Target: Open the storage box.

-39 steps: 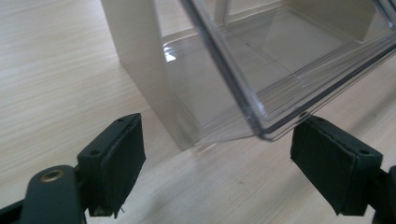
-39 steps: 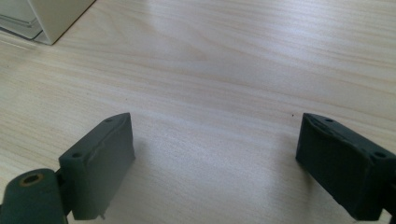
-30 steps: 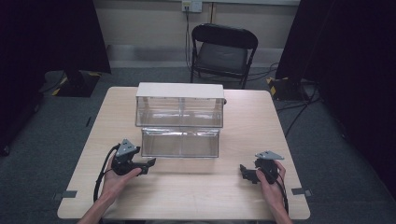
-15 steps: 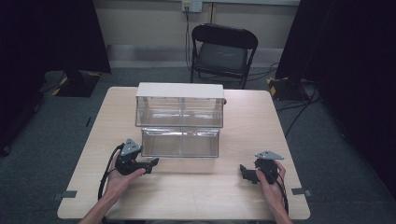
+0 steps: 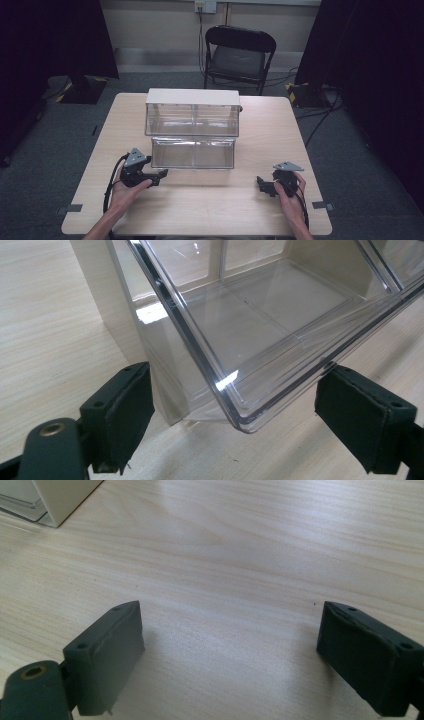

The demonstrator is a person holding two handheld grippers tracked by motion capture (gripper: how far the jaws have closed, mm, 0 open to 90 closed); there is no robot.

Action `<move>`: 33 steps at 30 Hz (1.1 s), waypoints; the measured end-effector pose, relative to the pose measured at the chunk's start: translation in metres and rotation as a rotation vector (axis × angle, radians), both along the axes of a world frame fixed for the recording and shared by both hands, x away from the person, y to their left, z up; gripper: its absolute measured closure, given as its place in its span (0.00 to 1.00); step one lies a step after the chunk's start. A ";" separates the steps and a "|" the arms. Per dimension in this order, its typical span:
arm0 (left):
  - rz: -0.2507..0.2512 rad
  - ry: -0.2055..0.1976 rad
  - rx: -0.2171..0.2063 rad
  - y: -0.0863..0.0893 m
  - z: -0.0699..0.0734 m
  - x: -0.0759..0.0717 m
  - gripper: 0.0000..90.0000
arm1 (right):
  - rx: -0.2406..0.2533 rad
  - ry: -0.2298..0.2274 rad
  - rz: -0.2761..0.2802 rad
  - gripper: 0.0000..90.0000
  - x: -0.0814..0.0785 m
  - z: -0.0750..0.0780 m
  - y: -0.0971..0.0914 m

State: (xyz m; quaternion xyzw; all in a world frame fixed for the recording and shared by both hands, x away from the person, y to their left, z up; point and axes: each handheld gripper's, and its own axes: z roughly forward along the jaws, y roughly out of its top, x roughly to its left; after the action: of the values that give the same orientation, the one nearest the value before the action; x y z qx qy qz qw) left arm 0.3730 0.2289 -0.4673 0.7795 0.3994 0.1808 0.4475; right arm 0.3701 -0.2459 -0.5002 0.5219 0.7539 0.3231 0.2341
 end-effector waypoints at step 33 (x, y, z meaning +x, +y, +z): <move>-0.031 -0.014 -0.012 0.000 0.008 -0.005 0.17 | -0.001 0.000 0.000 0.12 0.000 0.000 0.000</move>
State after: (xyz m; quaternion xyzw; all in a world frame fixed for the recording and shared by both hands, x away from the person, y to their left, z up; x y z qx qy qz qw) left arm 0.3677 0.2293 -0.4591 0.7817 0.3851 0.1767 0.4577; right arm 0.3701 -0.2458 -0.5002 0.5218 0.7540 0.3229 0.2345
